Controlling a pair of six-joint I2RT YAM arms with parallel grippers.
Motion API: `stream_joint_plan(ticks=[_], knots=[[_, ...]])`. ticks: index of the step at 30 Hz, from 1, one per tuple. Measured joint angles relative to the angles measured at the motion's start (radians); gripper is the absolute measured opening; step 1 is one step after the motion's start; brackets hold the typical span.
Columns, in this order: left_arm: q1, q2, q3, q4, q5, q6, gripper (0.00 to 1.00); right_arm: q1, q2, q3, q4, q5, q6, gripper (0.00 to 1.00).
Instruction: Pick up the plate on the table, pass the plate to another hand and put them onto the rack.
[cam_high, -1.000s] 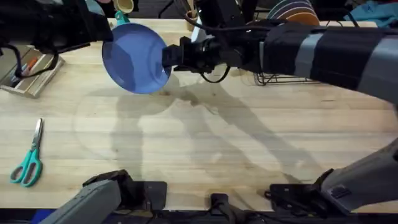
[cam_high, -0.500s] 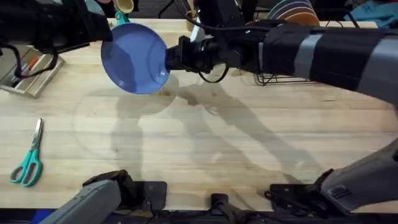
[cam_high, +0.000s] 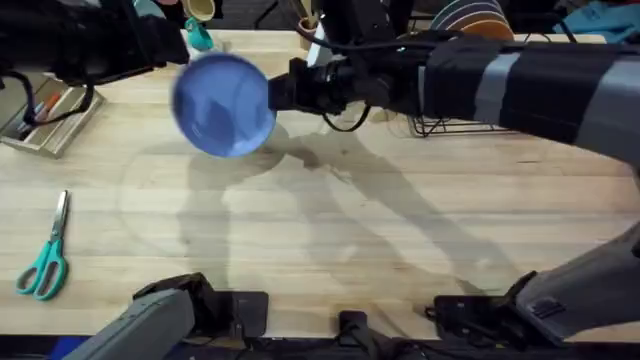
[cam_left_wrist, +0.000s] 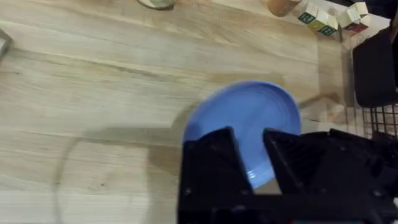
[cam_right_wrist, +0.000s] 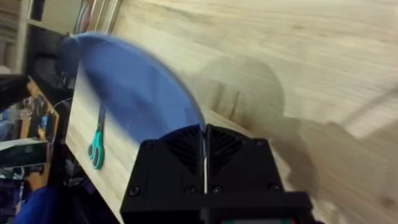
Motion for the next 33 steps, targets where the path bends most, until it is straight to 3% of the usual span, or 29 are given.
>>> stream_joint_plan(ticks=[8, 12, 16, 20, 25, 27, 33], knots=[[0.000, 0.000, 0.000, 0.000, 0.001, -0.005, 0.707, -0.057, 0.000, 0.000, -0.006, 0.006, -0.063, 0.029], [0.000, 0.000, 0.000, 0.000, 0.001, -0.005, 0.823, -0.066, 0.000, 0.000, -0.007, 0.009, -0.117, 0.029], [0.000, 0.000, 0.000, 0.000, 0.001, -0.005, 0.861, -0.066, 0.000, 0.000, -0.010, 0.008, -0.173, 0.029], [0.000, 0.000, 0.000, 0.000, 0.000, -0.005, 0.739, -0.066, -0.001, 0.000, -0.052, 0.008, -0.233, 0.029], [0.000, 0.000, 0.000, 0.000, 0.000, -0.005, 0.731, -0.071, -0.019, 0.000, -0.127, 0.012, -0.329, 0.029], [0.000, 0.000, 0.000, 0.000, 0.000, -0.005, 0.810, -0.107, -0.124, 0.000, -0.172, 0.015, -0.450, 0.029], [0.000, 0.000, 0.000, 0.000, 0.000, -0.005, 0.987, -0.197, -0.231, 0.000, -0.180, 0.016, -0.502, 0.029]])
